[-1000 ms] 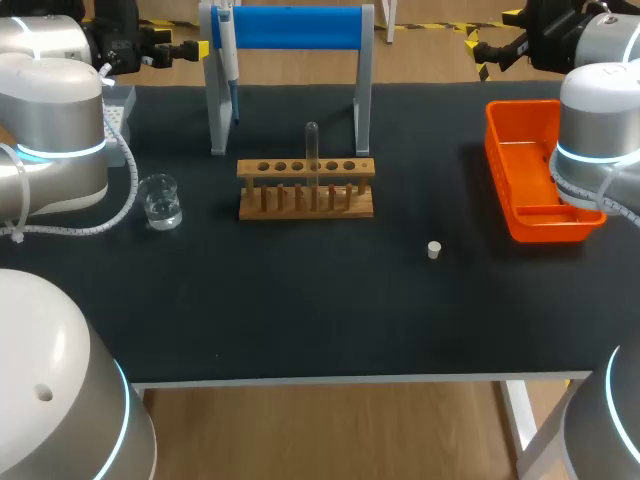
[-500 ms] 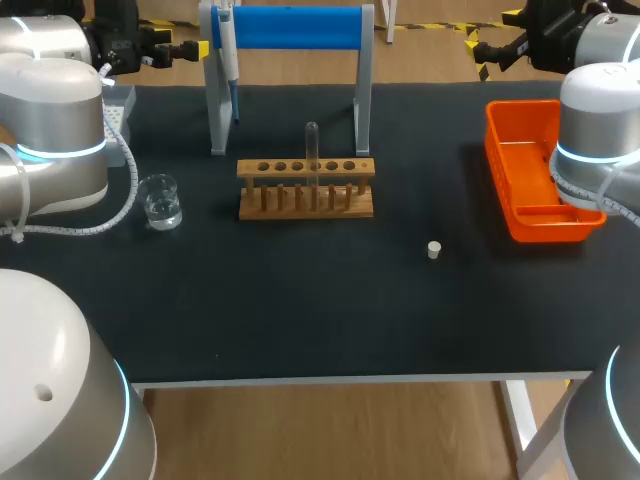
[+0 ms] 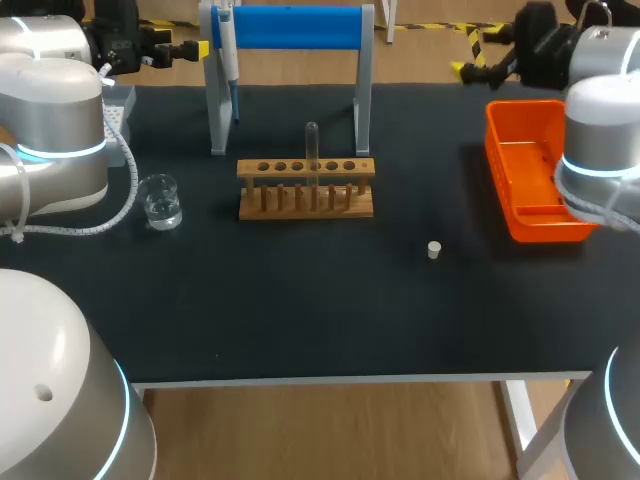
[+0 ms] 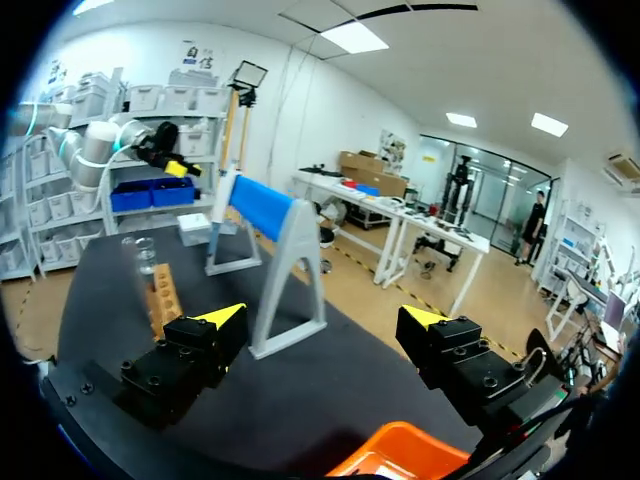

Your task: Invert the test tube, pick up the pipette, mount the tip to pipette, aspirate from beaker and dispense into the tube, eject the tip, return the pipette, and cap with the stopper.

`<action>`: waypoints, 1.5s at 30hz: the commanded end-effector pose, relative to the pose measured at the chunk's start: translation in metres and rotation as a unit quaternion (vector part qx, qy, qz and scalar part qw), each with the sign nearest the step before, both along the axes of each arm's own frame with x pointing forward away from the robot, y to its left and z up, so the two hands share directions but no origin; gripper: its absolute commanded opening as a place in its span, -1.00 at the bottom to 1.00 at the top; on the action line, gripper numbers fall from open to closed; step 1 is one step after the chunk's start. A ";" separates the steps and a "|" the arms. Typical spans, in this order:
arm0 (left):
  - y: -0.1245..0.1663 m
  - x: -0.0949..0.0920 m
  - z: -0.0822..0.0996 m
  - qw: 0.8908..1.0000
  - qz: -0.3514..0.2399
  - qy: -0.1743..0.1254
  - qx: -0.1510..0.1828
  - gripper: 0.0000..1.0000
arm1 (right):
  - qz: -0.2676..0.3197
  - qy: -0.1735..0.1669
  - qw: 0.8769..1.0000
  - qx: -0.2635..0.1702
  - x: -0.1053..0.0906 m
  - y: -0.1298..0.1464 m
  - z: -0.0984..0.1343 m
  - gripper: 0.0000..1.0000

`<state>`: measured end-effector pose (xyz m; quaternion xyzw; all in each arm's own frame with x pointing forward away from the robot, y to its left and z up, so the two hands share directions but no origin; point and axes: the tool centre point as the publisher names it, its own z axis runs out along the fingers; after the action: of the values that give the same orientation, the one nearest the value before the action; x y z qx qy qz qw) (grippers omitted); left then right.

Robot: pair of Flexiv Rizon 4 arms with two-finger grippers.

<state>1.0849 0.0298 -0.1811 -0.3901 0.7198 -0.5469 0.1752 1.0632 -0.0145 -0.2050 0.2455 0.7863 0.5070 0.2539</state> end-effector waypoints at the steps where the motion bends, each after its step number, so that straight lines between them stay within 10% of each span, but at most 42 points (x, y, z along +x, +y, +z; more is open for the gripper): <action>1: 0.000 -0.001 -0.001 1.000 0.001 -0.001 0.000 1.00 | 0.037 0.003 0.999 0.018 -0.044 -0.005 -0.009 1.00; 24: 0.000 -0.001 -0.001 1.000 0.001 -0.001 0.000 1.00 | 0.226 -0.012 0.973 0.052 -0.148 0.110 -0.071 1.00; 45: 0.000 -0.001 -0.001 1.000 0.001 -0.001 0.000 1.00 | 0.227 -0.021 0.973 0.039 -0.153 0.121 -0.076 1.00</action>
<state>1.0849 0.0299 -0.1811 -0.3902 0.7197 -0.5468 0.1752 0.9111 0.1062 -0.2809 0.0588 0.7955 0.5871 0.1376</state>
